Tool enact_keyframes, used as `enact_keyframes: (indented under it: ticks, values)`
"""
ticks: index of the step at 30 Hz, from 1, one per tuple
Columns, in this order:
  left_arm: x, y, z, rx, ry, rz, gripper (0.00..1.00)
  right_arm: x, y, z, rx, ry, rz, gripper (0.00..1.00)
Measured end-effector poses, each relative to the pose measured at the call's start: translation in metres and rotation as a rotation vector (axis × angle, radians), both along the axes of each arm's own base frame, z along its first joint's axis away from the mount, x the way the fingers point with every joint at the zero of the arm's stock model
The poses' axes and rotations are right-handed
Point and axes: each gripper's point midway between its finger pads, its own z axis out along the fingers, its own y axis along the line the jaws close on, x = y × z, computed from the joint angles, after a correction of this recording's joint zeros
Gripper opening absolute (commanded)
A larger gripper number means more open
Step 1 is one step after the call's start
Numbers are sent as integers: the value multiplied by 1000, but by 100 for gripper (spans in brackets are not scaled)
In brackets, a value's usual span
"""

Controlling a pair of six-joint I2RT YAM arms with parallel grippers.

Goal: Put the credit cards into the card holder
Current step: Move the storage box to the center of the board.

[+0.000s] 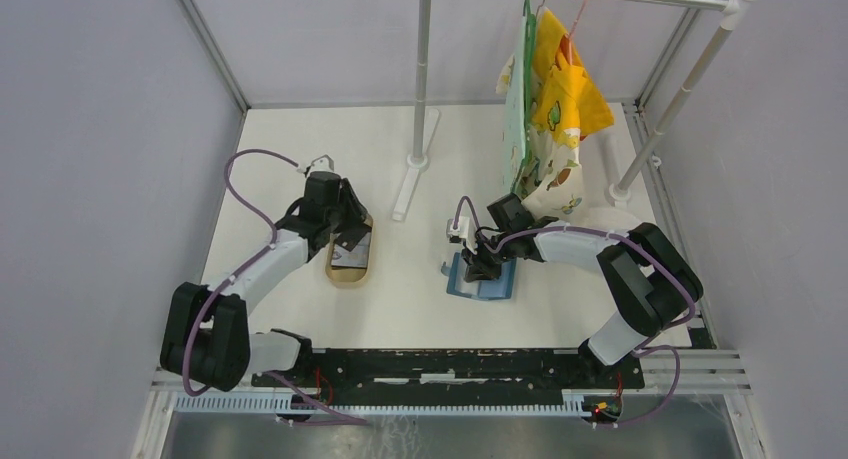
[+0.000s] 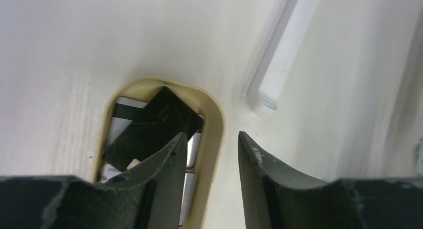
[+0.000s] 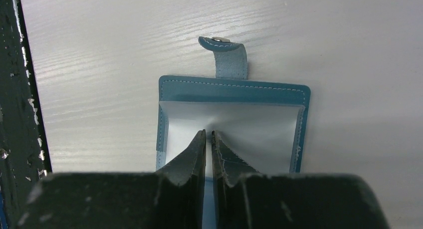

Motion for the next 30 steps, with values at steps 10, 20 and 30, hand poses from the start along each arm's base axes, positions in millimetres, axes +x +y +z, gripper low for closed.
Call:
enact_keyframes:
  ticks: [10, 20, 30]
  values:
    - [-17, 48, -31, 271, 135, 78, 41, -1, -1, 0, -5, 4, 4, 14]
    - [-29, 41, -55, 370, 239, 0, 61, -1, -1, 0, -6, 7, 5, 14]
    - [-34, 39, -59, 383, 257, 18, 66, -1, -1, 0, -7, 6, 8, 14]
